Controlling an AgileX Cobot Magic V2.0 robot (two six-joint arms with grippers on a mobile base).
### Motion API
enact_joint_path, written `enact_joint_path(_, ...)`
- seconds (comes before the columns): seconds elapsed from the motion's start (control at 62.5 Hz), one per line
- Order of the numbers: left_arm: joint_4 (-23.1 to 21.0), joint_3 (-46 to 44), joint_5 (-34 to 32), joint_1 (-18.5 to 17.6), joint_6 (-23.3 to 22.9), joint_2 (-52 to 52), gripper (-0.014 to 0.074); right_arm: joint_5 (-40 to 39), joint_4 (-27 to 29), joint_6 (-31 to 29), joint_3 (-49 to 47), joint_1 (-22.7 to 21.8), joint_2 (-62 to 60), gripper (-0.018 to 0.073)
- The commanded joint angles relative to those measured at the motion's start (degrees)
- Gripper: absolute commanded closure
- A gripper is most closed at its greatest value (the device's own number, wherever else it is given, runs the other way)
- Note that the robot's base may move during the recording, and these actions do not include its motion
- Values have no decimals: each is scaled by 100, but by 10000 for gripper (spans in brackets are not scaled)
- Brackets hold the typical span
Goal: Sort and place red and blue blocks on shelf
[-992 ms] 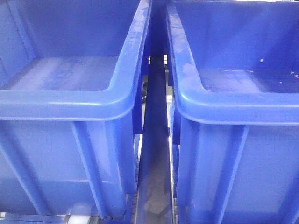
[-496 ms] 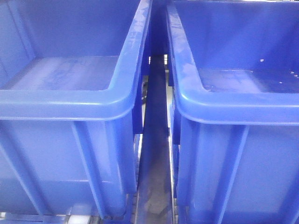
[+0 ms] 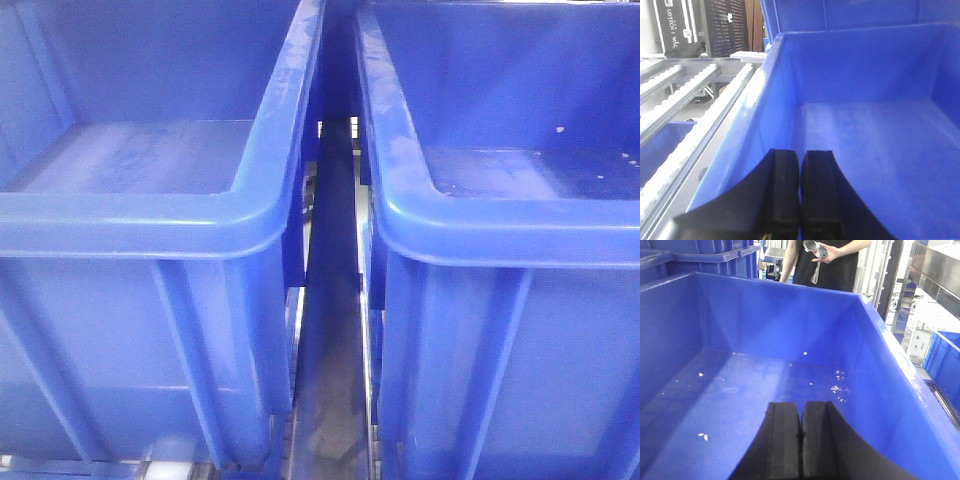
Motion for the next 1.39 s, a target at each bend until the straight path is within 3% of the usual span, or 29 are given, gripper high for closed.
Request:
enact_joint_path(0.0,13,141,-442,-50,5,-157,472,-165,-88,-10,-47,-33,-96,503)
enact_joint_path(0.544,13,141,-441,-50,5,-133,472,-165,-88,-10,-47,-33,-96,503)
enact_joint_path(0.864,13,141,-441,-426,5,-133,472,-165,-88,-10,-47,-33,-96,503)
enact_joint_path(1.377,2,141,-441,-440,5,-133,472,-165,-88,-10,-47,-33,-96,503)
